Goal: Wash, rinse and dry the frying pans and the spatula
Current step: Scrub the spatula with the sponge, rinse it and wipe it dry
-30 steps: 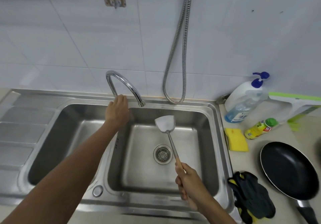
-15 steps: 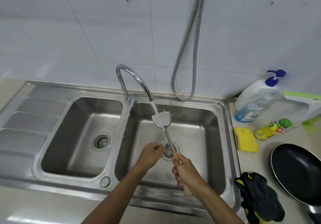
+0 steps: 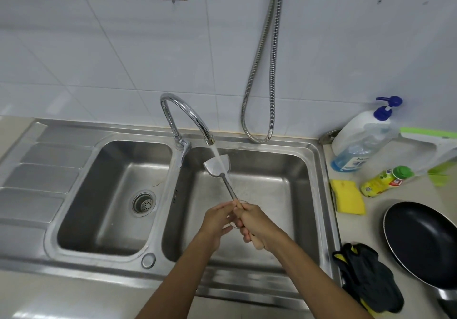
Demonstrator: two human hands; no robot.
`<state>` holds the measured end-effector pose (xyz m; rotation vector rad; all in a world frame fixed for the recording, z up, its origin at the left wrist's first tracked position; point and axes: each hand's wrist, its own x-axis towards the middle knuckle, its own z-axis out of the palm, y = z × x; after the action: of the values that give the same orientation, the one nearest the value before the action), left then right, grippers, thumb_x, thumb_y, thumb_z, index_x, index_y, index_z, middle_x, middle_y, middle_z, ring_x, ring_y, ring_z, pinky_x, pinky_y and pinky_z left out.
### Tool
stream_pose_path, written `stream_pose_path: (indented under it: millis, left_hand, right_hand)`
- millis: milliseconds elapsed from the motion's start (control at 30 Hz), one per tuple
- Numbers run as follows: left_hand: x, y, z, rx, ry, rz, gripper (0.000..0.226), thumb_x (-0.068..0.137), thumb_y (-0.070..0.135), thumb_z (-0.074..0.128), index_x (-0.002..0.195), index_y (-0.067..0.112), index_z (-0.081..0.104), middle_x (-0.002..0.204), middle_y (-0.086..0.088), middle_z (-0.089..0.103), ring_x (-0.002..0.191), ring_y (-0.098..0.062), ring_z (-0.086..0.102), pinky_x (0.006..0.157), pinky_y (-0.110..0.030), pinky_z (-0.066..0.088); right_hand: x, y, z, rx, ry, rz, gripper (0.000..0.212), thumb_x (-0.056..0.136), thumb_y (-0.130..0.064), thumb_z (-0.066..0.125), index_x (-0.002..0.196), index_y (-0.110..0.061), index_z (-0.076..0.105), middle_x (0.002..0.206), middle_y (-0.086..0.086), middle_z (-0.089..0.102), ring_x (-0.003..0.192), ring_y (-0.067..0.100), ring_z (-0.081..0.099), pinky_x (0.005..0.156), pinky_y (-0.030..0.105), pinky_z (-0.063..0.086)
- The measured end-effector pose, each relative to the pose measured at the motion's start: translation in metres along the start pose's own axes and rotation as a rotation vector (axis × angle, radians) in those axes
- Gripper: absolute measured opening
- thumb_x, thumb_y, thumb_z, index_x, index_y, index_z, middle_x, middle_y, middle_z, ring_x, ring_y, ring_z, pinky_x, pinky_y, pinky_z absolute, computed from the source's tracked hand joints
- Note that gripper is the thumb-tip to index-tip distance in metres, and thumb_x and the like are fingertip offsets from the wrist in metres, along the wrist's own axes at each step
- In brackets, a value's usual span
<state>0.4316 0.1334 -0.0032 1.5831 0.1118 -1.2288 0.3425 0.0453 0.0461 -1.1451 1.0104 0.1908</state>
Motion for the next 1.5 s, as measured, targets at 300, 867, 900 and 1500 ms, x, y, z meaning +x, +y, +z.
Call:
stream_pose_path:
  millis: [300,867,900,1500]
  left_hand:
    - [-0.001,0.0,0.002,0.026,0.012,-0.003,0.023,0.091,0.031,0.07,0.105,0.015,0.078,0.1,-0.001,0.079,0.101,-0.014,0.071,0.09,-0.036,0.046]
    - [-0.045,-0.049,0.039,0.12,-0.11,-0.086,0.023,0.092,0.021,0.067,0.109,0.008,0.074,0.1,0.001,0.08,0.097,-0.011,0.074,0.092,-0.036,0.043]
    - [-0.046,-0.046,0.04,0.131,-0.113,-0.09,0.025,0.092,0.021,0.066,0.111,0.006,0.073,0.1,0.002,0.08,0.098,-0.01,0.074,0.093,-0.036,0.043]
    - [-0.045,-0.028,0.028,0.1,-0.107,-0.091,0.026,0.098,0.026,0.057,0.116,0.014,0.072,0.1,0.001,0.08,0.095,-0.012,0.075,0.08,-0.031,0.048]
  right_hand:
    - [-0.018,0.024,-0.007,-0.033,-0.006,-0.019,0.024,0.106,-0.028,0.044,0.124,-0.025,0.06,0.064,0.0,0.047,0.047,0.01,0.039,0.043,0.024,0.033]
    - [-0.076,0.111,-0.025,-0.934,0.388,-0.326,0.057,0.103,-0.028,0.039,0.156,-0.042,0.025,0.095,-0.001,0.071,0.075,0.017,0.058,0.066,0.031,0.045]
    - [-0.079,0.113,-0.021,-1.014,0.434,-0.358,0.061,0.103,-0.027,0.04,0.159,-0.039,0.02,0.098,-0.002,0.069,0.077,0.017,0.058,0.066,0.03,0.043]
    - [-0.051,0.108,-0.014,-0.71,0.409,-0.306,0.05,0.102,-0.027,0.049,0.145,-0.049,0.042,0.093,-0.006,0.073,0.076,0.014,0.069,0.071,0.034,0.059]
